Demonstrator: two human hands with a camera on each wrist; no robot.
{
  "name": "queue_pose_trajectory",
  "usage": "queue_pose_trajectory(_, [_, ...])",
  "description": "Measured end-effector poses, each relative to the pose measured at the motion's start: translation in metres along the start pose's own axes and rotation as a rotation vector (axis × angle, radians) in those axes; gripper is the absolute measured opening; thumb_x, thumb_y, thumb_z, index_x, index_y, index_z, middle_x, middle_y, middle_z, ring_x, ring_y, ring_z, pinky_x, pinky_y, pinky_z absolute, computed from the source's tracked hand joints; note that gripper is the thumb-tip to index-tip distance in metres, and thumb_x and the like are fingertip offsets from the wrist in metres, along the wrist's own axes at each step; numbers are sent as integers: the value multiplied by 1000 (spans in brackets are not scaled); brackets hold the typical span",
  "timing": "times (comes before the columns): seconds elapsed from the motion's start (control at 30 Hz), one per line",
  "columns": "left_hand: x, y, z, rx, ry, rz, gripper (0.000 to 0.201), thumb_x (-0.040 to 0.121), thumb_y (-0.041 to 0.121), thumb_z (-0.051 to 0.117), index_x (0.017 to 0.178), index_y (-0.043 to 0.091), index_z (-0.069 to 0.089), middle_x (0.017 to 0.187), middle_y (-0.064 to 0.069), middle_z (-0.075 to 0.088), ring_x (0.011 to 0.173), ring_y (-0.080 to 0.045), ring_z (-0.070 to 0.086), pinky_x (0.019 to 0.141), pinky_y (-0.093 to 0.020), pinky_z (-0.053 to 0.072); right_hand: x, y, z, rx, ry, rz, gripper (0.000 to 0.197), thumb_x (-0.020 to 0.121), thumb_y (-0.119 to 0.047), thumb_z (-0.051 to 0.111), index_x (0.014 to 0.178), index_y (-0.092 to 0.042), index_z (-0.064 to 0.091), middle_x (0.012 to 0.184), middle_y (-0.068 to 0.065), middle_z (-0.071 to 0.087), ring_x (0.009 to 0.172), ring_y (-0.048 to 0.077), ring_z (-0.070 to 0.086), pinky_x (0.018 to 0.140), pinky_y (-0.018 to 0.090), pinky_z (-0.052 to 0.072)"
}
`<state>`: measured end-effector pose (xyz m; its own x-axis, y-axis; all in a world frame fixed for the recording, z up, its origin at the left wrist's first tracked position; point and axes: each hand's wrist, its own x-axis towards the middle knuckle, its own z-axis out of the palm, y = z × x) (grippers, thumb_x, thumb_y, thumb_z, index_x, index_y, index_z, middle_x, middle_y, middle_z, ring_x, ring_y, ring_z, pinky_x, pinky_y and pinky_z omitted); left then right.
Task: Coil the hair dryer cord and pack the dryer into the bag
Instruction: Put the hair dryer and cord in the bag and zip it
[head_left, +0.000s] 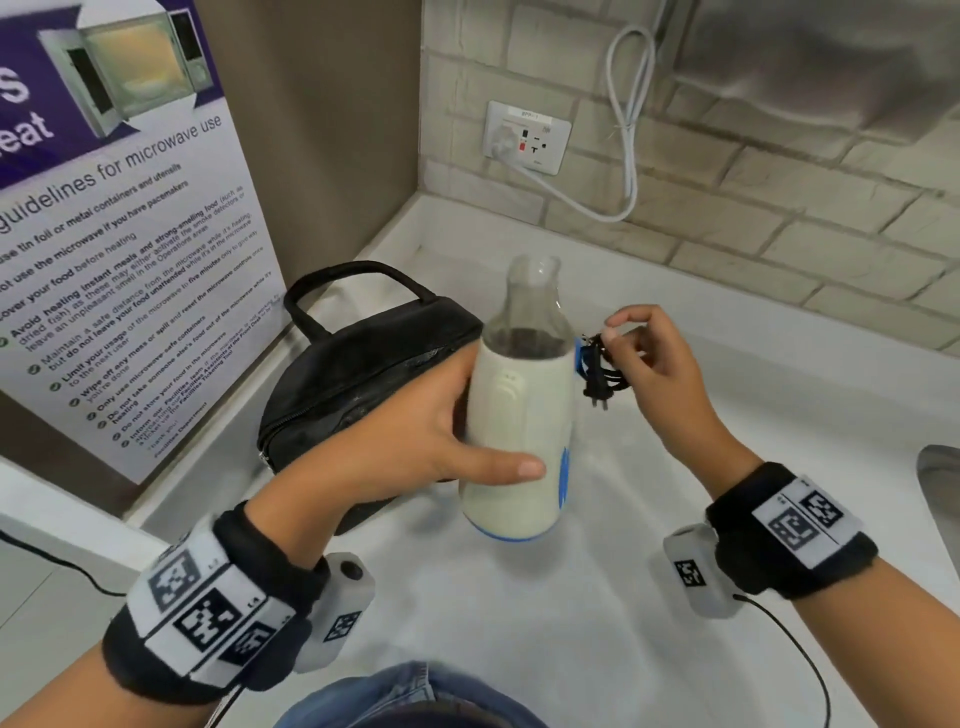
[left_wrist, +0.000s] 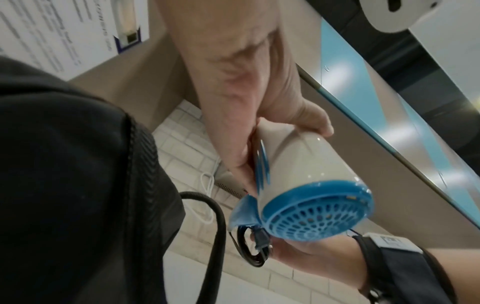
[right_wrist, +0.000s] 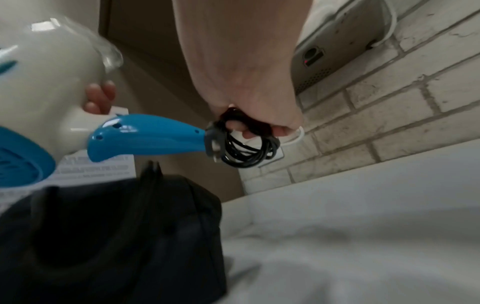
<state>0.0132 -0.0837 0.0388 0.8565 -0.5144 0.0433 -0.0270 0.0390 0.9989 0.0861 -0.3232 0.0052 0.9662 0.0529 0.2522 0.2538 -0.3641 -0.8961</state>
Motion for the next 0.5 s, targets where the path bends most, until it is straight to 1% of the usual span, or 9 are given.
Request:
queue_pose_trajectory(0.03, [-1, 2, -4, -29, 15, -1, 64, 63, 13, 82, 116, 29, 50, 115, 5, 67, 109, -12, 63, 83, -24, 52, 2, -5, 0, 40, 5, 17, 3, 94, -22, 53, 96, -24, 55, 65, 2, 53, 65, 10, 57, 67, 26, 49])
queue_pose_trajectory(0.07, [-2, 4, -8, -43, 30, -2, 64, 61, 17, 81, 116, 30, 51, 115, 4, 67, 108, -12, 64, 82, -24, 52, 4, -10, 0, 54, 10, 28, 6, 95, -23, 51, 95, -29, 55, 64, 2, 52, 63, 10, 55, 63, 27, 48])
queue_pose_trajectory(0.13, [-4, 7, -14, -46, 39, -5, 65, 59, 22, 80, 117, 30, 51, 116, 4, 67, 109, -14, 64, 83, -26, 53, 7, -21, 2, 67, 6, 32, 11, 97, -24, 48, 97, -33, 54, 66, -3, 51, 58, 6, 52, 59, 22, 45])
queue_pose_trajectory(0.2, [-6, 9, -18, -27, 19, -8, 67, 58, 23, 80, 119, 30, 51, 117, 3, 66, 110, -15, 63, 84, -28, 52, 9, -33, 6, 113, -39, 21, 13, 97, -22, 47, 102, -31, 55, 78, -6, 57, 64, 3, 57, 63, 16, 45])
queue_pose_trajectory(0.3, [-7, 14, -20, -13, -31, 3, 67, 59, 20, 80, 118, 33, 52, 117, 7, 66, 111, -12, 62, 84, -25, 52, 7, -45, 13, 67, -247, -38, 17, 94, -27, 52, 108, -32, 59, 105, -3, 55, 95, 2, 61, 77, 9, 43])
queue_pose_trajectory(0.37, [-8, 17, -22, 4, -54, 6, 72, 60, 19, 80, 124, 29, 50, 123, 2, 63, 115, -16, 60, 88, -29, 51, 6, -48, 16, -69, -440, -82, 32, 78, -36, 64, 109, -41, 57, 109, -8, 41, 107, -9, 48, 91, 6, 35])
queue_pose_trajectory(0.4, [-8, 18, -23, 8, -64, 4, 73, 60, 18, 79, 126, 25, 49, 124, -2, 62, 115, -18, 59, 90, -31, 51, 5, -48, 17, -155, -528, -108, 44, 69, -41, 69, 110, -44, 55, 108, -12, 35, 110, -10, 40, 97, 5, 30])
queue_pose_trajectory(0.43, [-8, 19, -24, 9, -75, 1, 73, 61, 17, 79, 127, 22, 48, 123, -5, 62, 115, -19, 60, 89, -32, 51, 5, -47, 18, -243, -594, -145, 52, 62, -47, 72, 111, -45, 55, 109, -11, 31, 117, -1, 35, 102, 8, 27])
queue_pose_trajectory(0.5, [-8, 21, -26, 28, -106, -5, 73, 62, 15, 79, 128, 18, 48, 119, -9, 63, 113, -24, 60, 90, -38, 50, 3, -46, 22, -407, -656, -255, 59, 58, -57, 73, 113, -45, 57, 115, 1, 31, 122, 22, 30, 110, 25, 27])
